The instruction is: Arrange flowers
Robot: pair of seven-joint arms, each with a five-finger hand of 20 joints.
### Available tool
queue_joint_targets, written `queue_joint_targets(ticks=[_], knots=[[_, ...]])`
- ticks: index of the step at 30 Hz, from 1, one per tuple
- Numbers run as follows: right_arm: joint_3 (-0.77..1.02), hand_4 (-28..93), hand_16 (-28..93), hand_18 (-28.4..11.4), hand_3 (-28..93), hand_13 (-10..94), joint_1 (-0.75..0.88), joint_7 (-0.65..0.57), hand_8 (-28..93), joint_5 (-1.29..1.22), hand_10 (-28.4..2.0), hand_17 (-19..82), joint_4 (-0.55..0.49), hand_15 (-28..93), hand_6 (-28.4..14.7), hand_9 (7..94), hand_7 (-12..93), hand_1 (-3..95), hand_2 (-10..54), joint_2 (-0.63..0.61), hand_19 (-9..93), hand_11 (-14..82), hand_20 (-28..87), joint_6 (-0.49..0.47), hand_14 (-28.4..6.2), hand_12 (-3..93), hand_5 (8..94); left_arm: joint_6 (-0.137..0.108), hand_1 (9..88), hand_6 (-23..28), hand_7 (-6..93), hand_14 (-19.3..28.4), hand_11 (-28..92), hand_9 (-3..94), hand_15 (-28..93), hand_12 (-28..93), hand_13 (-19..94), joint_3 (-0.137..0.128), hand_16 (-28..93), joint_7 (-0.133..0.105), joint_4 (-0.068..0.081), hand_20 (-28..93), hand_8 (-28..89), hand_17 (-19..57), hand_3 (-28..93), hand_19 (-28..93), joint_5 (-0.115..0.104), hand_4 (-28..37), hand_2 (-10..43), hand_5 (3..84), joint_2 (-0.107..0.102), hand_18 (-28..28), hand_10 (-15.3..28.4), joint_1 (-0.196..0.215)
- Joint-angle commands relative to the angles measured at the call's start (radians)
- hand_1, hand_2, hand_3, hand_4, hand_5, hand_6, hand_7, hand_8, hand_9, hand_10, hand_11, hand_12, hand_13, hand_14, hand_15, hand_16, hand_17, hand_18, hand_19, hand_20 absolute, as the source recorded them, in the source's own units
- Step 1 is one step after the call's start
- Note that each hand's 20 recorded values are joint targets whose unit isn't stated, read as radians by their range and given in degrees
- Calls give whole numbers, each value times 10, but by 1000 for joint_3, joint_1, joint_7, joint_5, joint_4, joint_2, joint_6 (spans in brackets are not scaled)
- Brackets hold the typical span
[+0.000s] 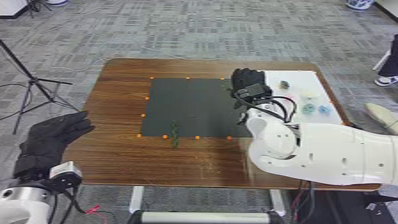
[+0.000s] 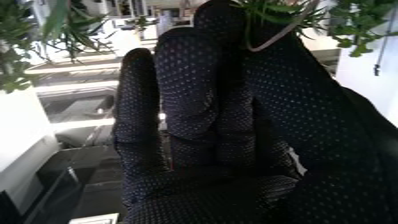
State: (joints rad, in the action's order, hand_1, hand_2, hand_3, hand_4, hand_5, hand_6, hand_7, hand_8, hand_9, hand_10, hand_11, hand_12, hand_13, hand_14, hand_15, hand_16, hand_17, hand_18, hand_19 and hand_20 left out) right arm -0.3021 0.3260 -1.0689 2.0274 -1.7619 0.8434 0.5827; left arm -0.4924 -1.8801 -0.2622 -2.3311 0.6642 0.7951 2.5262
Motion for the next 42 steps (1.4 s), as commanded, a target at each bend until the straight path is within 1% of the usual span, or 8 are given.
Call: queue_joint_targets(ticks=[1, 9, 15, 21, 29, 36, 40, 42], knots=[[24, -283, 309, -218, 758, 762, 11, 11, -88, 6, -63, 330, 0, 567, 9, 864, 483, 588, -95, 88, 932, 210, -27, 8, -23, 388, 736, 29, 218, 129, 151, 235, 347, 482, 549, 114, 342, 1, -86, 39, 1, 137, -105, -55, 883, 431, 24, -245, -7, 560, 26, 179, 205, -15], [33, -283, 310, -218, 759, 762, 33, 19, -86, -14, -63, 330, 19, 569, 9, 865, 483, 587, -95, 149, 932, 209, -27, 4, -25, 386, 736, 54, 218, 130, 150, 235, 348, 481, 548, 114, 342, 6, -87, 77, 9, 137, -105, -54, 883, 432, 49, -244, -7, 561, 41, 178, 205, -50], [35, -283, 308, -218, 759, 764, 49, 11, -85, -32, -63, 330, 53, 568, 9, 866, 484, 586, -95, 190, 932, 210, -27, 15, -25, 387, 734, 84, 218, 129, 150, 235, 348, 481, 548, 115, 341, 28, -87, 115, 24, 138, -104, -54, 887, 432, 73, -243, -9, 560, 54, 178, 205, -106], [38, -283, 310, -218, 760, 763, 73, 6, -86, -42, -63, 330, 83, 569, 10, 867, 484, 585, -95, 226, 932, 209, -27, 22, -27, 386, 735, 105, 219, 129, 151, 235, 348, 482, 548, 114, 341, 35, -86, 125, 35, 137, -105, -55, 886, 431, 81, -245, -8, 560, 58, 178, 204, -133], [38, -283, 308, -217, 761, 764, 90, 17, -88, -58, -64, 329, 121, 569, 12, 866, 487, 585, -95, 269, 932, 209, -28, 29, -27, 388, 734, 115, 220, 129, 151, 235, 349, 480, 549, 114, 341, 57, -87, 122, 48, 137, -105, -55, 885, 432, 81, -243, -7, 560, 52, 179, 205, -163], [55, -283, 306, -217, 761, 763, 124, 9, -87, -69, -63, 329, 148, 569, 12, 867, 488, 584, -95, 299, 932, 209, -28, 29, -28, 386, 733, 130, 220, 129, 151, 235, 349, 480, 549, 114, 341, 66, -87, 154, 52, 137, -105, -55, 887, 433, 98, -242, -8, 559, 77, 179, 204, -177], [63, -283, 306, -217, 761, 763, 140, 35, -88, -91, -63, 329, 162, 569, 12, 867, 487, 584, -95, 315, 932, 209, -28, 21, -28, 386, 734, 120, 223, 129, 151, 235, 349, 480, 549, 114, 341, 71, -87, 143, 48, 137, -105, -55, 889, 433, 92, -239, -8, 559, 80, 179, 204, -167], [45, -283, 305, -218, 761, 764, 115, 35, -87, -102, -63, 328, 180, 570, 12, 867, 488, 584, -95, 327, 932, 209, -28, 29, -30, 385, 734, 94, 223, 129, 151, 235, 349, 480, 548, 114, 342, 94, -87, 100, 55, 137, -105, -55, 889, 433, 70, -238, -8, 559, 60, 179, 204, -183]])
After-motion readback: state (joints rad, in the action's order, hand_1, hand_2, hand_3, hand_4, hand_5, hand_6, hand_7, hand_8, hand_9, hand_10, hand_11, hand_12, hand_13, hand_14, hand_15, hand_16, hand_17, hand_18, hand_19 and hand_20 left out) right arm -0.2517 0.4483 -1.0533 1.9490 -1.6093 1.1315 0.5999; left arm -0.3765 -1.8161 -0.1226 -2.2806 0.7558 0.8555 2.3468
